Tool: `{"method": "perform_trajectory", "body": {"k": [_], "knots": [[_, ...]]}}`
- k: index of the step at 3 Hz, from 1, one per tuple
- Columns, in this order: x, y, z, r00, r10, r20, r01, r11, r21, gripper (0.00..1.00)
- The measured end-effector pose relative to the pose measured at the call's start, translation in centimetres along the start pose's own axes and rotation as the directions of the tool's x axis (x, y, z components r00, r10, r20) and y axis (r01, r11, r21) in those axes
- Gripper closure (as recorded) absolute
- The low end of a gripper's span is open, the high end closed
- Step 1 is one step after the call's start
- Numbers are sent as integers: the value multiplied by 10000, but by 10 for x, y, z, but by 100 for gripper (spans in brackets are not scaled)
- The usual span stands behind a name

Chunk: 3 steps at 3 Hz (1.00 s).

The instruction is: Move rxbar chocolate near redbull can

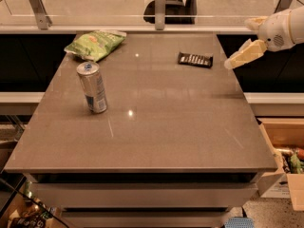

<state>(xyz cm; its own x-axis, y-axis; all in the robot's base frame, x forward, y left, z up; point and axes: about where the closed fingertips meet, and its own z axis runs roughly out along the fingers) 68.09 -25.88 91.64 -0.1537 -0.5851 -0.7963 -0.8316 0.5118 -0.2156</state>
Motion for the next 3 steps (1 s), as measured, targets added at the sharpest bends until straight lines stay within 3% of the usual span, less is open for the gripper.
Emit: {"method": "perform_trajectory", "body": {"k": [3], "knots": [[8,-19,42,9976,176,666,-158,9995,-272,0]]}}
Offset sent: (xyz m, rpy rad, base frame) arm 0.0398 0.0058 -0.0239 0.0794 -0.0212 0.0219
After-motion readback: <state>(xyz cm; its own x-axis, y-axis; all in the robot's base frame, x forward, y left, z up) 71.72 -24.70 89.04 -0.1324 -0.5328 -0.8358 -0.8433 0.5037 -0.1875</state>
